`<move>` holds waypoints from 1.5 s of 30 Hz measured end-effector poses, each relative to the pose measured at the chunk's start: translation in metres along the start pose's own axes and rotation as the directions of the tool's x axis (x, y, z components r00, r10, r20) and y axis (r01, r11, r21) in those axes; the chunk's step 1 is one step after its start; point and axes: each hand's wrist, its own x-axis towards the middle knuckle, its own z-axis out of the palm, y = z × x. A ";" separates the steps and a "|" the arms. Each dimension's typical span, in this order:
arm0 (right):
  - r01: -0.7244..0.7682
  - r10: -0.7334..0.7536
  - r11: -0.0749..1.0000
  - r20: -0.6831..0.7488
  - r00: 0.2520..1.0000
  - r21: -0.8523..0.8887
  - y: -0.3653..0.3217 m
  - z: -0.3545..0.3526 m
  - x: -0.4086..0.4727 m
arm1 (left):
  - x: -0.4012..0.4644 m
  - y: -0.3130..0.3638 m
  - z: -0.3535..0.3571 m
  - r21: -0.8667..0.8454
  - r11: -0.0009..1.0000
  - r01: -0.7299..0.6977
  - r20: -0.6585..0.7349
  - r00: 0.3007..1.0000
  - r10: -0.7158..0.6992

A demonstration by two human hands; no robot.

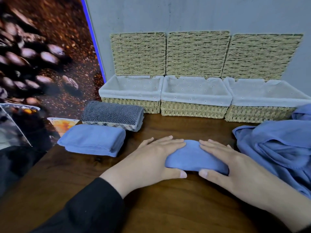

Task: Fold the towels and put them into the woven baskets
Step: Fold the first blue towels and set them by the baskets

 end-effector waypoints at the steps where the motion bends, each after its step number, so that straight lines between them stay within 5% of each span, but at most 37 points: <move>1: 0.013 -0.013 1.000 0.018 1.000 -0.002 0.002 0.001 -0.001 | 0.000 -0.001 0.001 0.002 1.000 -0.004 -0.009 1.000 0.004; 5: -0.028 0.032 0.999 -0.113 0.993 0.037 0.004 -0.001 -0.007 | -0.004 -0.003 -0.003 -0.038 0.999 -0.003 -0.118 0.993 -0.001; 10: -0.051 0.186 0.939 -0.376 0.908 0.340 -0.008 0.002 -0.005 | -0.008 0.004 -0.010 -0.470 0.882 -0.017 -0.311 0.939 -0.148; 13: -0.003 0.311 0.810 -0.425 0.850 0.586 -0.017 0.010 0.005 | -0.007 0.007 -0.012 -0.685 0.724 -0.078 -0.331 0.919 -0.214; 16: 0.055 0.429 0.651 -0.427 0.796 0.757 -0.033 0.013 0.014 | -0.008 0.005 -0.014 -0.698 0.713 -0.063 -0.277 0.943 -0.187; 20: 0.093 0.399 0.350 -0.239 0.885 0.932 -0.059 0.012 0.023 | -0.012 -0.003 -0.033 -0.748 0.644 -0.160 -0.440 0.847 -0.300; 24: 0.198 0.312 0.286 -0.286 0.906 0.938 -0.087 0.018 0.044 | -0.029 -0.024 -0.063 -0.714 0.672 -0.196 -0.561 0.734 -0.382; 27: 0.213 0.313 0.357 -0.331 0.890 0.910 -0.116 0.037 0.069 | -0.051 -0.052 -0.078 -0.556 0.820 -0.136 -0.668 0.660 -0.344; 30: 0.254 0.242 0.501 -0.415 0.877 0.827 -0.149 0.057 0.094 | -0.069 -0.090 -0.090 -0.516 0.857 -0.009 -0.702 0.577 -0.417; 36: 0.250 0.140 0.723 -0.491 0.860 0.644 -0.191 0.081 0.135 | -0.091 -0.142 -0.102 -0.571 0.813 0.116 -0.669 0.508 -0.542; 41: 0.168 0.043 0.916 -0.505 0.862 0.365 -0.187 0.099 0.138 | -0.091 -0.160 -0.096 -0.571 0.734 0.367 -0.471 0.586 -0.659; 45: 0.157 0.020 0.943 -0.518 0.855 0.295 -0.186 0.099 0.131 | -0.087 -0.160 -0.093 -0.722 0.629 0.288 -0.412 0.551 -0.726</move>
